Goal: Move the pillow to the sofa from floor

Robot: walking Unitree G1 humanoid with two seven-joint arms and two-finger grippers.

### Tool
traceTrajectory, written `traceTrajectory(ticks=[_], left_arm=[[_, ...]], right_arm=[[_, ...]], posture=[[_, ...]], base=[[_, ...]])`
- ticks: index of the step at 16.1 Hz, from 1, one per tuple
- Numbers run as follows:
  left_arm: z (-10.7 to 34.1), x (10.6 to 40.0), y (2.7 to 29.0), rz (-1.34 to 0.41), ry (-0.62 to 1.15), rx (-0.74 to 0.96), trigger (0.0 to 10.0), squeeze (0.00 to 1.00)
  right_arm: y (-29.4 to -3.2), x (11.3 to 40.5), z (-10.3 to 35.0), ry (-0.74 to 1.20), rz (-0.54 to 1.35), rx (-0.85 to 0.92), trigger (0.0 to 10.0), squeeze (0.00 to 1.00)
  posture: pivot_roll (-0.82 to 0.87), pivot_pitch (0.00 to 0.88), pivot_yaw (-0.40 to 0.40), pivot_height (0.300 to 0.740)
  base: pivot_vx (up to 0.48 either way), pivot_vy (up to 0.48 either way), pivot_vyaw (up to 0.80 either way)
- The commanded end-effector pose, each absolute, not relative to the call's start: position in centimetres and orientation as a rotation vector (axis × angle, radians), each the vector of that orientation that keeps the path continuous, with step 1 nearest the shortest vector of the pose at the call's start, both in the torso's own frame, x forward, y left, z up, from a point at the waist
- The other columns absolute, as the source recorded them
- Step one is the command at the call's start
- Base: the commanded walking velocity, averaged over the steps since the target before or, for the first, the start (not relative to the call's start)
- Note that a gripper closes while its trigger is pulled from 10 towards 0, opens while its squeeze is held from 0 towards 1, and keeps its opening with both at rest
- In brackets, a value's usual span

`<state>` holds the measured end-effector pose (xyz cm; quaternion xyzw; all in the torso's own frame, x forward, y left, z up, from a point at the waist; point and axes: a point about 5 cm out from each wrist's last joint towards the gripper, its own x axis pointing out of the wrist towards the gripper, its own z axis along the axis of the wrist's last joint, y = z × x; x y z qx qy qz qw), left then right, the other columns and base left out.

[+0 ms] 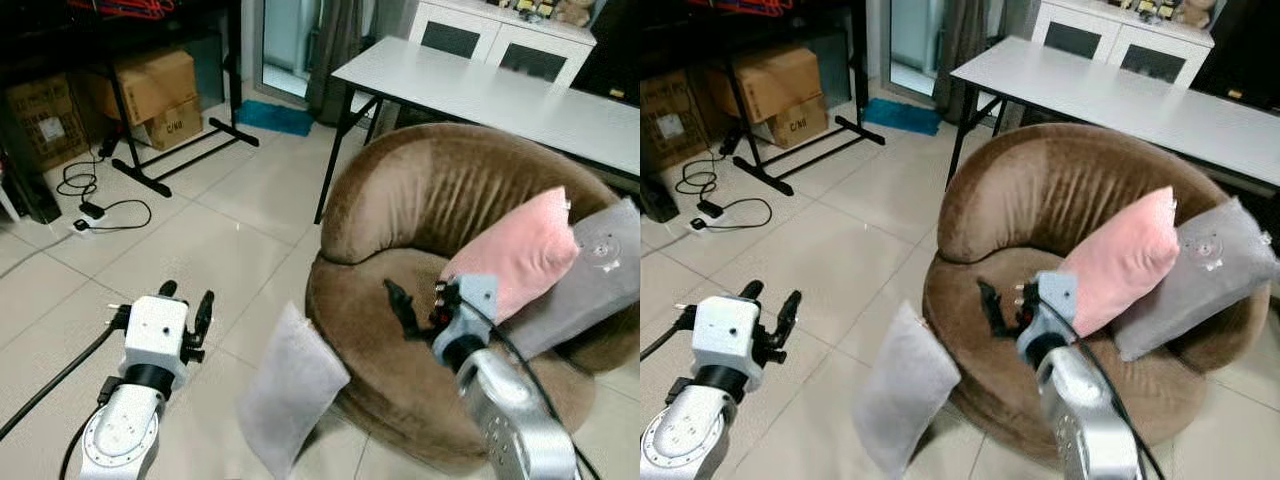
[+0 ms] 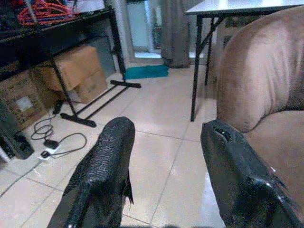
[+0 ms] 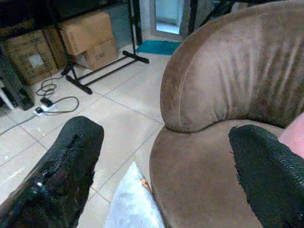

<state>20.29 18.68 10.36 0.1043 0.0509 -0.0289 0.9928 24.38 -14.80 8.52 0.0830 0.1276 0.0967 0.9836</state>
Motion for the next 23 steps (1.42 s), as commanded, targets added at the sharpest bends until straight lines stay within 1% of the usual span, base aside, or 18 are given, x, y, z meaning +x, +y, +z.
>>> traceTrajectory(ticks=[1,4,6,9,17,20,21,22,23], left_arm=[[10.8,20.5,18.1,-0.068,0.089,0.175,10.0,0.0],[11.0,20.9,18.6,-0.045,0.077,0.145,10.0,0.0],[11.0,21.0,18.7,-0.051,0.077,0.161,10.0,0.0],[10.9,21.0,18.5,-0.078,0.085,0.16,10.0,0.0],[10.8,21.0,18.2,-0.099,0.087,0.158,10.0,0.0],[10.8,21.0,18.1,-0.103,0.087,0.16,10.0,0.0],[10.8,21.0,18.1,-0.104,0.087,0.161,10.0,0.0],[10.7,21.1,18.2,-0.103,0.09,0.168,10.0,0.0],[10.7,21.1,18.3,-0.099,0.097,0.178,10.0,0.0]], right_arm=[[-15.5,24.3,8.3,0.274,0.174,0.154,10.0,1.0],[-15.2,24.4,8.3,0.271,0.18,0.135,10.0,1.0],[-15.4,24.6,8.2,0.275,0.155,0.128,10.0,1.0],[-15.8,24.6,8.0,0.286,0.123,0.112,10.0,1.0],[-15.8,24.8,8.1,0.277,0.132,0.09,10.0,1.0],[-15.5,24.9,8.2,0.27,0.153,0.069,10.0,1.0],[-15.6,24.9,8.2,0.271,0.14,0.072,10.0,1.0],[-16.0,25.0,8.1,0.275,0.098,0.09,10.0,1.0],[-16.2,25.0,8.0,0.276,0.082,0.09,10.0,0.9]], posture=[[0.07,0.0,-0.1,0.74],[0.07,0.0,-0.1,0.74],[0.07,0.0,-0.1,0.74],[0.07,0.0,-0.098,0.74],[0.07,0.0,-0.105,0.74],[0.07,0.0,-0.106,0.74],[0.07,0.0,-0.105,0.74],[0.07,0.0,-0.104,0.74],[0.07,0.0,-0.103,0.74]], base=[[0.0,0.0,0.0],[0.0,0.0,0.31],[0.309,0.0,0.6],[0.347,0.0,0.0],[0.352,0.0,0.0],[0.361,0.0,0.8],[0.364,0.0,0.8],[0.334,0.0,0.0],[0.277,0.0,0.0]])
